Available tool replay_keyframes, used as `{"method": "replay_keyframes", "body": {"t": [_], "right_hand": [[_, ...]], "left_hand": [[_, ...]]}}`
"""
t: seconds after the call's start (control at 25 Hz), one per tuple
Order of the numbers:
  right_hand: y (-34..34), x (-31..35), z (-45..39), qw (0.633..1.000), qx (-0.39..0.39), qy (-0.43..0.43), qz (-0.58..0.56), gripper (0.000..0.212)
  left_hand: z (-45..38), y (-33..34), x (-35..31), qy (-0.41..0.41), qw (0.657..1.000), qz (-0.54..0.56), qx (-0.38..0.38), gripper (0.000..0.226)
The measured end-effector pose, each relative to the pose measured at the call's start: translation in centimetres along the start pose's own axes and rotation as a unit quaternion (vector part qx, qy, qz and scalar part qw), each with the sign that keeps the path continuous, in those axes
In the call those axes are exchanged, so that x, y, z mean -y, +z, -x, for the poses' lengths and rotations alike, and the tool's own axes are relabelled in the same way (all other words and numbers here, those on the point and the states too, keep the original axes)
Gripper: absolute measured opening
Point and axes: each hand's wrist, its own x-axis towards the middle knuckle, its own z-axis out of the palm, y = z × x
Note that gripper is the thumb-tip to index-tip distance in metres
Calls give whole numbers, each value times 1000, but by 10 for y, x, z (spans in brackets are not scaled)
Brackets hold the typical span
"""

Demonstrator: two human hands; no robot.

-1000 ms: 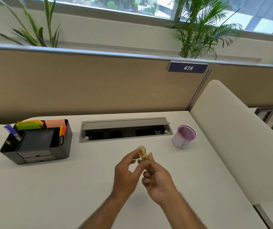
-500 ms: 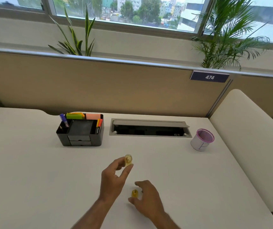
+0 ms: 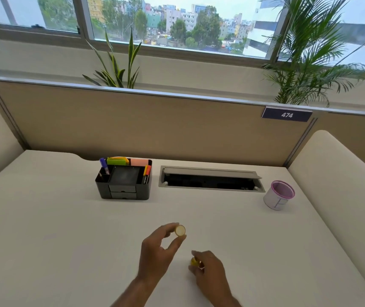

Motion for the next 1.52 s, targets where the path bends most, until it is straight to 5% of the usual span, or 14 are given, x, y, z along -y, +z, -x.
{"method": "replay_keyframes", "body": {"t": [0.2, 0.44, 1.0, 1.52], "right_hand": [[-31, 24, 14, 966, -122, 48, -223, 28], [-59, 56, 18, 924, -201, -5, -324, 29], [-79, 94, 25, 943, -218, -199, -154, 43], [-85, 90, 21, 968, -138, -206, -33, 39]], "left_hand": [[3, -5, 1, 10, 1000, 4, -4, 33], [3, -3, -1, 19, 1000, -5, 5, 31], [8, -2, -3, 31, 999, -11, 32, 35], [5, -1, -12, 112, 989, -73, 62, 46]]}}
